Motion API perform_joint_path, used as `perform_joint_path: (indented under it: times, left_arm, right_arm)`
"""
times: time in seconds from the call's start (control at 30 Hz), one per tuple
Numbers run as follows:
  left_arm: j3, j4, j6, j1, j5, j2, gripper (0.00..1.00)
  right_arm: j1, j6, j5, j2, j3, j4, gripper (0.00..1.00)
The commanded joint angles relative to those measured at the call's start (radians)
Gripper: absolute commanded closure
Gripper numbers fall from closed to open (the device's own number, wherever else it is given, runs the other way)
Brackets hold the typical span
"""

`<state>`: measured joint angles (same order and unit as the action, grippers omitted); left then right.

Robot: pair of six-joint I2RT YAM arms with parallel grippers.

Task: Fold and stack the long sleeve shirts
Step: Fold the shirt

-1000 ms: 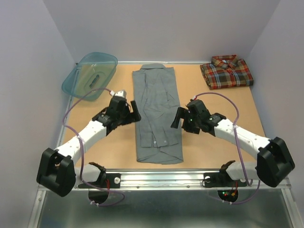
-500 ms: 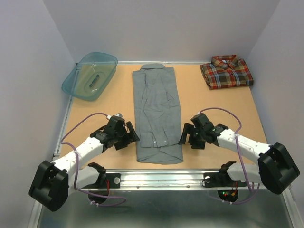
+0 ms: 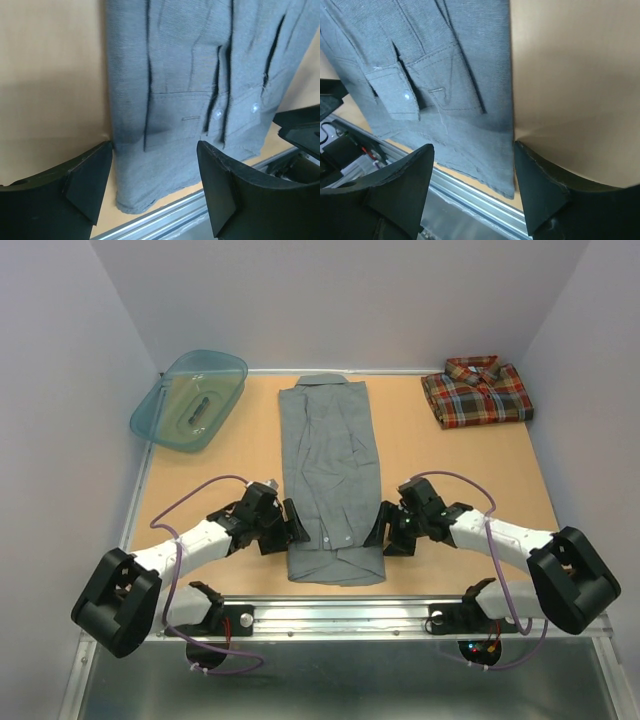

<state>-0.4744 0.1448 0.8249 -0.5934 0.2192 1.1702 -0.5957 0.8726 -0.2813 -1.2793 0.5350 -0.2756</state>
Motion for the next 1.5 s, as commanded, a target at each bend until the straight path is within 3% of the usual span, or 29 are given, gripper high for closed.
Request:
perform_joint_path:
  times: [0.0,0.27,0.43,0.5,0.7,0.9,1.23,1.47]
  left_arm:
    - [0.054,0.022,-0.004,-0.023,0.026,0.036,0.21]
    - [0.072,0.015,-0.010,-0.032,0.037,0.052,0.31]
    - [0.077,0.009,-0.023,-0.034,0.039,0.059,0.41]
    - [0.077,0.007,-0.027,-0.034,0.042,0.062,0.45]
    - [0.036,0.013,-0.049,-0.032,0.057,0.060,0.74]
    - [0.005,0.058,-0.050,-0.034,0.068,0.008,1.00]
    - [0.103,0.093,0.009,-0.098,0.157,-0.122,1.00]
    - [0.054,0.159,0.037,-0.114,0.192,-0.216,1.00]
  right_arm:
    - [-0.003,-0.001,0.024,-0.060,-0.027,-0.016,0.33]
    - [-0.004,0.031,0.048,-0.109,-0.047,0.032,0.41]
    - [-0.004,0.034,0.083,-0.138,-0.056,0.044,0.53]
    - [-0.004,0.031,0.094,-0.143,-0.059,0.046,0.65]
    - [-0.004,-0.015,0.070,-0.086,-0.038,0.035,0.99]
    - [-0.006,-0.058,0.051,-0.011,-0.006,-0.043,0.99]
    - [-0.004,-0.138,-0.061,0.124,-0.056,-0.168,1.00]
    - [-0.004,-0.136,-0.090,0.187,-0.018,-0.243,0.99]
